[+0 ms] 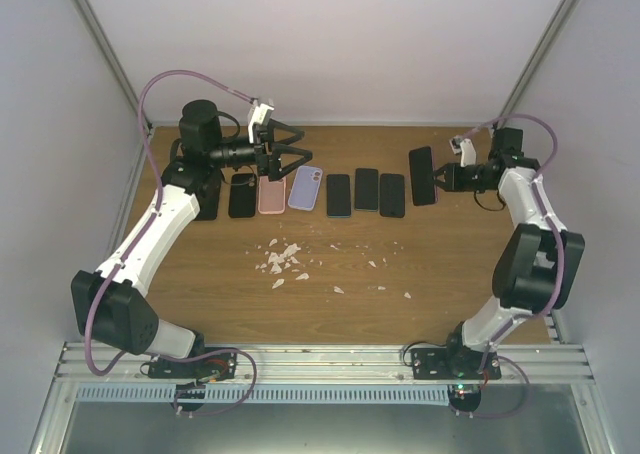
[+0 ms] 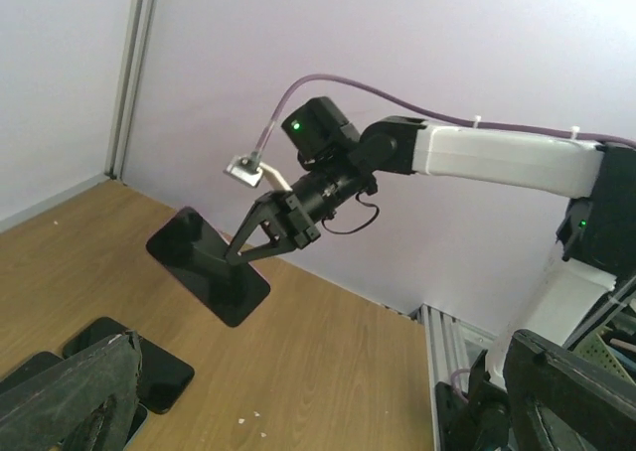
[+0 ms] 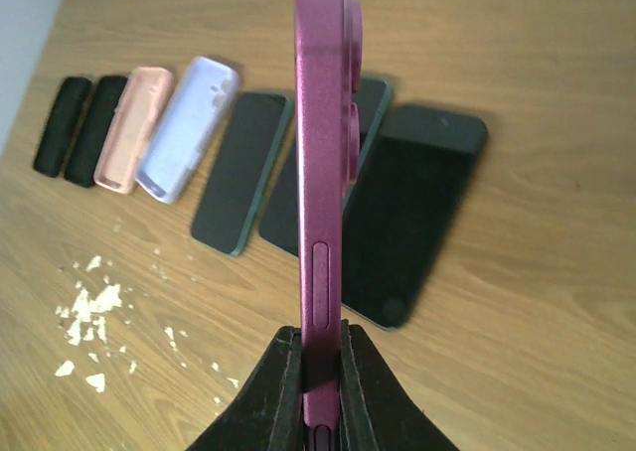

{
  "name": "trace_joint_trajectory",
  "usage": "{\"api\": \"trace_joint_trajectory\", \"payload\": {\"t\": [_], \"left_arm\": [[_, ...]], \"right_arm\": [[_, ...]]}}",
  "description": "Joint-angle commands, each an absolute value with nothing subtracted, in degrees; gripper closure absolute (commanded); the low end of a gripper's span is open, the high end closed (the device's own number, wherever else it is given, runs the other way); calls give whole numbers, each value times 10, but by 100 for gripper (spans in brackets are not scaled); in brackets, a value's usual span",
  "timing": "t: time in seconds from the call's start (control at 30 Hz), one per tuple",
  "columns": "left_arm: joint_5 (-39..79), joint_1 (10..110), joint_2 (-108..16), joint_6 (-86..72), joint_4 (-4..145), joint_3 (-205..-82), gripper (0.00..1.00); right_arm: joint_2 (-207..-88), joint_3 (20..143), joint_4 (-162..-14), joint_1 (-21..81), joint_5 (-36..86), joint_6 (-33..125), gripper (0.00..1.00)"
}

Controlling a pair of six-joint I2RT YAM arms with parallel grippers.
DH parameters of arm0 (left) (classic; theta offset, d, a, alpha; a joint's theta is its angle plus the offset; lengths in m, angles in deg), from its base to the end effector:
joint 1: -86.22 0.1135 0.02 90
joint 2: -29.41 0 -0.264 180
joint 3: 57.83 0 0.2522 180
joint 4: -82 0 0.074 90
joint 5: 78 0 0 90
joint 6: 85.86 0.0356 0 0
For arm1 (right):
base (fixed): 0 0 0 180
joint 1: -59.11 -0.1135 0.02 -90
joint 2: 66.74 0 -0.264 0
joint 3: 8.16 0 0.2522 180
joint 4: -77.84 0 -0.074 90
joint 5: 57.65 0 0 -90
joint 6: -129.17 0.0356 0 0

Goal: Take the phone out of the phone case
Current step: Place the phone at the center of the board.

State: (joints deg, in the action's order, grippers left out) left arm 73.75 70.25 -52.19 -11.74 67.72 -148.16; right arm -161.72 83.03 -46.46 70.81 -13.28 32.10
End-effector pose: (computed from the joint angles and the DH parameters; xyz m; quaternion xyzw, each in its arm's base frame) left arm 0.3001 -0.1185 0.4042 0.3454 0.6353 -0.5237 0.4504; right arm 0.3428 -0.0450 0.2746 -0.0660 0.8927 0.3295 0.3003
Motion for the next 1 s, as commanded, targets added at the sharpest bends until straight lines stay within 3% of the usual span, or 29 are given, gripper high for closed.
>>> {"api": "trace_joint_trajectory", "payload": {"t": [0.0, 0.97], "left_arm": [[727, 707, -522, -111, 692, -1485, 1], [727, 717, -526, -142, 720, -1461, 1]], "right_arm": [[-1656, 839, -440, 730, -112, 291, 100], [-1939, 1013, -365, 773, -199, 319, 95]]}}
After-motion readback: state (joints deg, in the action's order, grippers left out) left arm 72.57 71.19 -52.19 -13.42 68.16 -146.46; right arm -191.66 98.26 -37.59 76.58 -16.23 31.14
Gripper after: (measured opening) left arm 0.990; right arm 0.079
